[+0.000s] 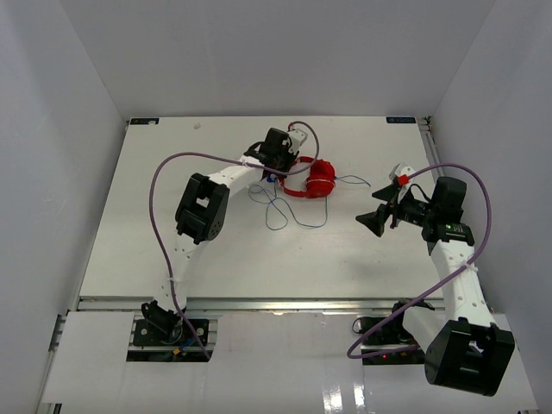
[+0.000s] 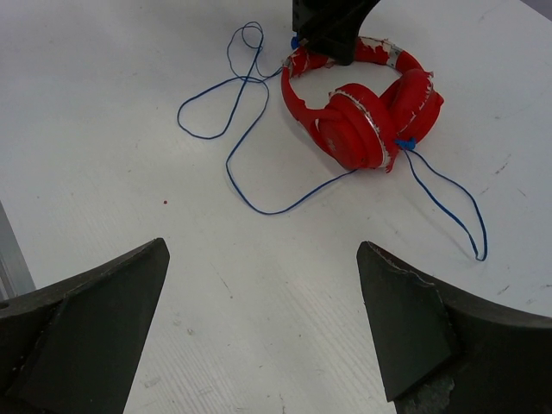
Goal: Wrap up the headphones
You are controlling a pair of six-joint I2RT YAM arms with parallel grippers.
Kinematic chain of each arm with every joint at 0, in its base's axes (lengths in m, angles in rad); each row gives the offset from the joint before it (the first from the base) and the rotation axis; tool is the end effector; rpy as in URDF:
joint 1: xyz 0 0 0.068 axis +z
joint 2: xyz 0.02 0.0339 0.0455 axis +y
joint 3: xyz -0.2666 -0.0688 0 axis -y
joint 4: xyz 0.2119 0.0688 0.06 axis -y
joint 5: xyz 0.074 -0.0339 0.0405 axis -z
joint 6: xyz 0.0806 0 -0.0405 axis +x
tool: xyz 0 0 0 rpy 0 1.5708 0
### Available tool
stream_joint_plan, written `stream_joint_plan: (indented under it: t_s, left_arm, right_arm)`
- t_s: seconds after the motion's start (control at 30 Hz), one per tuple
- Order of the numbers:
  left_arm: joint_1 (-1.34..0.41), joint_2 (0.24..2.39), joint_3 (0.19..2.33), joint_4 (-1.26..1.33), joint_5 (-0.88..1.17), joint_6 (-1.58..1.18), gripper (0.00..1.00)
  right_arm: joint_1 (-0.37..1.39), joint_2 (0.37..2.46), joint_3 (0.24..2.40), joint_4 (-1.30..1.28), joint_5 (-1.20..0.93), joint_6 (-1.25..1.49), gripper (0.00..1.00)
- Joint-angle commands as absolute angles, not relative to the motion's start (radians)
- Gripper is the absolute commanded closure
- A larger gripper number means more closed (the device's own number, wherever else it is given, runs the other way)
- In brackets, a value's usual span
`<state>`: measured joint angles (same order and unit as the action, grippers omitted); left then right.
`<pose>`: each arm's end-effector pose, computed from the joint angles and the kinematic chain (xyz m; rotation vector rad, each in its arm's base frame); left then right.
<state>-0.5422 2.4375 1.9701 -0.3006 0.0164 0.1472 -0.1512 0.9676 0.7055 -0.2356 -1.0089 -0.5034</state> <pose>0.4710 -0.2853 0.1368 0.8014 2.2078 -0.2145 0.1998 0.0386 0.2803 -0.8851 1.6459 0.5887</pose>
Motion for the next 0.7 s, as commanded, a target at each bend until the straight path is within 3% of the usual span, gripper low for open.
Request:
stream_joint_plan:
  t_s: [0.0,0.4,0.67]
  left_arm:
    - [-0.545,2.341,1.803,-0.428,-0.06,0.197,0.62]
    - [-0.546,2.19,1.592,-0.453,-0.002,0.107,0.43]
    - [-0.545,2.183,1.633,-0.63,0.019,-0.097,0.37]
  right_arm:
    - [-0.158,0.958,0.701,-0.222,-1.04,-0.503,0.04]
    - [-0.166,0.961,0.698,-0.22,-1.04,-0.503,0.04]
    - [-0.169,0.962,0.696,-0.219,-1.044,-0.503,0.04]
